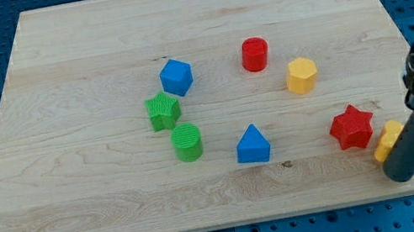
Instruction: Slightly move the yellow heart right to the red star
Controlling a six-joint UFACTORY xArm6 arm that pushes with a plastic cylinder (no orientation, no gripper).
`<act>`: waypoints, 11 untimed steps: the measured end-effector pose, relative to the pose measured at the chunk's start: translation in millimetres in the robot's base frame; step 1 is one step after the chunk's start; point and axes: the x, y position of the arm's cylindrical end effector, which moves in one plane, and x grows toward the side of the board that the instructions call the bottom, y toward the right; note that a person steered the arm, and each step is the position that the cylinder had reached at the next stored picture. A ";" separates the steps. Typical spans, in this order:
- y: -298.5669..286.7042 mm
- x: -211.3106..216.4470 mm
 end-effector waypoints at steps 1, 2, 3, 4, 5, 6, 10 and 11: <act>-6.5 0.0; -6.6 0.0; -6.5 -15.3; -6.4 -28.5; -6.4 -35.4; -6.1 -36.5; 27.5 -11.8; 39.6 -7.0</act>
